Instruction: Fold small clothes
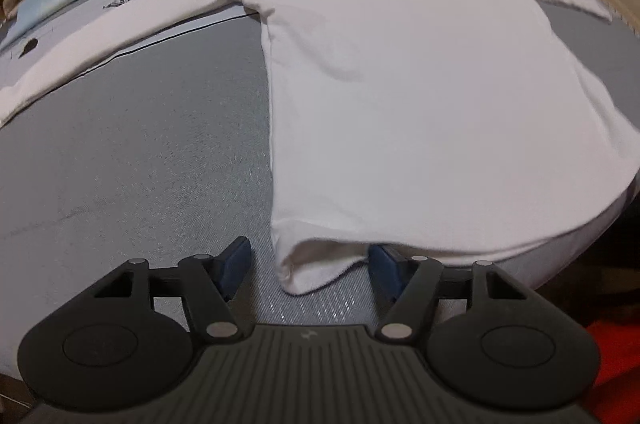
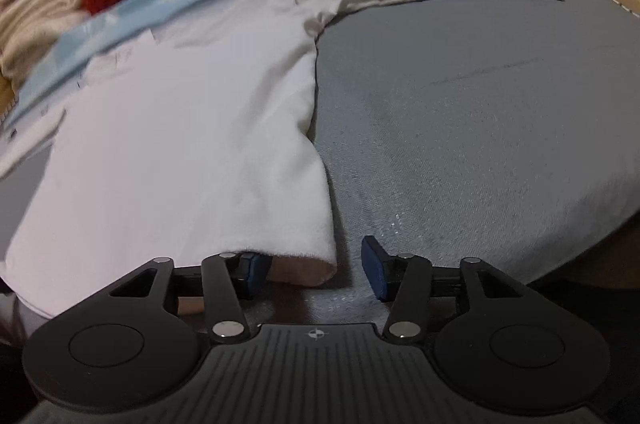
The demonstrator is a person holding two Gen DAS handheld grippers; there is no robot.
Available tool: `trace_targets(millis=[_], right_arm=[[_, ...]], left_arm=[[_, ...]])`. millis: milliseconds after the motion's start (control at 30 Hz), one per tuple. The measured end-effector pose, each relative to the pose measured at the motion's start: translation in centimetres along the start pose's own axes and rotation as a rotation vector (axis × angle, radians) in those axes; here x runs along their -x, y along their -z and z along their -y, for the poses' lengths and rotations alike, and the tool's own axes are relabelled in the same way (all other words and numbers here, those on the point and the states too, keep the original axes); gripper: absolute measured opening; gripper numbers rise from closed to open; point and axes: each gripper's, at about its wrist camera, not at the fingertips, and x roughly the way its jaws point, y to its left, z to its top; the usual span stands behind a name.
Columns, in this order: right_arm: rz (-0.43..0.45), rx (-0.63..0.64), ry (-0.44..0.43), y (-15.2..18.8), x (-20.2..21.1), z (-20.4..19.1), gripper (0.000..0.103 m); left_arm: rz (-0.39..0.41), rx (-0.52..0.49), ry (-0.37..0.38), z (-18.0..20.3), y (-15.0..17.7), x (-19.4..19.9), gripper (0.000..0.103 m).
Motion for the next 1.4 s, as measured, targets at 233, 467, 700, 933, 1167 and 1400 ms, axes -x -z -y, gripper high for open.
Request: trace_targets(millis=[233,467,700,933,1167,1400], right_arm=[[0.055,0.189,0.048,1.7,0.2,-2.4,0.007],[0.198,0.65,0.279,-0.6,6.7,-3.4,0.006],[0.026,1.039,0.315,0.7,7.0,-3.1,0.0],[-0.23,0.986,0.081,1.0,4.5,-2.9,0.01],[-0.032,0.686,-0.103,-9.1,7.9,-1.4,0.041],[0.065,0.321,-0.006,-22.4,-4.1,-1.7,0.047]], left_arm=[[0.03,0.004,0.017,0.2,-0.1,0.9,0.032],[0.101,-0.015,-0.089,0.2,1.1,4.3,0.001],[0.032,-0.136,-0.154,2.0,2.5,5.0,0.001],[-0.122,-0.165,-0.086,0.9,3.2,4.3,0.043],[0.138,-0.1,0.021,-2.1,0.3,10.7,0.094],[0.329,0.192,-0.153,-5.6,-12.8,5.9,0.102]])
